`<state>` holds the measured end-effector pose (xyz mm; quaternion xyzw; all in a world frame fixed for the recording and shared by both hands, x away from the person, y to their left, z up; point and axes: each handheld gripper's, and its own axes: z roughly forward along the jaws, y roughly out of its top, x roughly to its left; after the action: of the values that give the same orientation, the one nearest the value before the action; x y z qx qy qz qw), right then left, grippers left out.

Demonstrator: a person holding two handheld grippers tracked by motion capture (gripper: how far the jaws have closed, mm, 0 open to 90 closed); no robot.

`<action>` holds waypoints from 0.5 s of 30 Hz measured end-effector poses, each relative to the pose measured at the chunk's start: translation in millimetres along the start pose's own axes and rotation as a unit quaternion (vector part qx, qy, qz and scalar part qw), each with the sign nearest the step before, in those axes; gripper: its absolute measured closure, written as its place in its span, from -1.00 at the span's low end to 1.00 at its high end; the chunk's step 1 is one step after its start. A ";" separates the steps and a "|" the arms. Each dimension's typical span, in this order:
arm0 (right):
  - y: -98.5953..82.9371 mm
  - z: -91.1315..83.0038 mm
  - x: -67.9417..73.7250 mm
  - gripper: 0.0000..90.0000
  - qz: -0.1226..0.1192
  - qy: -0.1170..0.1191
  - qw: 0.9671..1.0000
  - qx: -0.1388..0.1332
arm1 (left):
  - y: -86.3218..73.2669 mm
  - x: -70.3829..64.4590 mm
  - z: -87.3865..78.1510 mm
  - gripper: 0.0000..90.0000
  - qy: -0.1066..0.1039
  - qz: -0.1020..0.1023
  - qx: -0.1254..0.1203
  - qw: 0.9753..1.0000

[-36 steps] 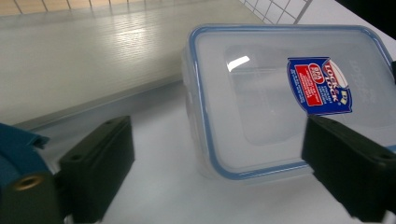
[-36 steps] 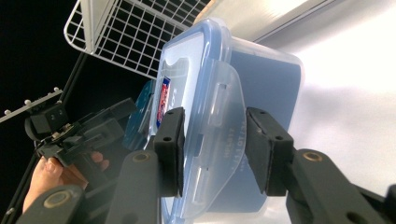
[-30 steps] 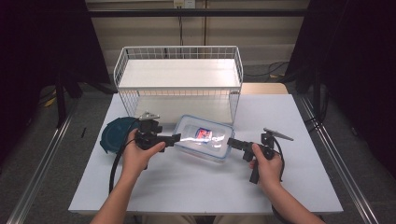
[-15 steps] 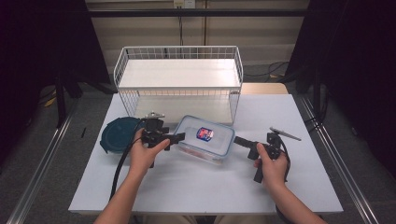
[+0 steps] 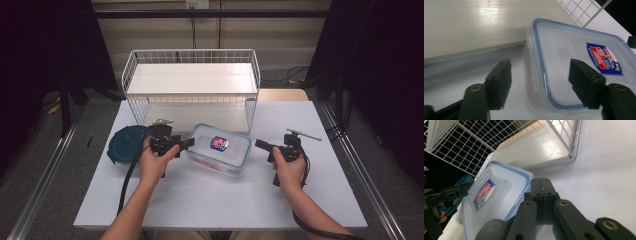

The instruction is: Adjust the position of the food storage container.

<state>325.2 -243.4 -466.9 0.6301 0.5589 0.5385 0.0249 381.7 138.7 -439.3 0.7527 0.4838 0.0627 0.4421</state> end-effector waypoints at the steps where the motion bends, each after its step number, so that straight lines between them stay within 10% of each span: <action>1: -0.7 2.4 0.1 1.00 0.000 0.001 1.000 0.000 | -0.4 0.6 1.1 -0.12 0.000 -0.005 -0.006 1.000; 7: 0.3 11.5 0.1 1.00 -0.003 -0.004 1.000 0.003 | -0.5 -0.2 2.9 0.34 -0.030 -0.025 -0.012 0.999; 15: 2.9 12.7 -0.1 1.00 -0.003 0.003 1.000 0.005 | -4.2 -5.9 -5.5 0.61 -0.007 -0.033 -0.016 0.999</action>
<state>336.1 -237.3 -470.4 0.6268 0.5638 0.5374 0.0219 373.0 137.9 -437.1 0.7295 0.5044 0.0506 0.4592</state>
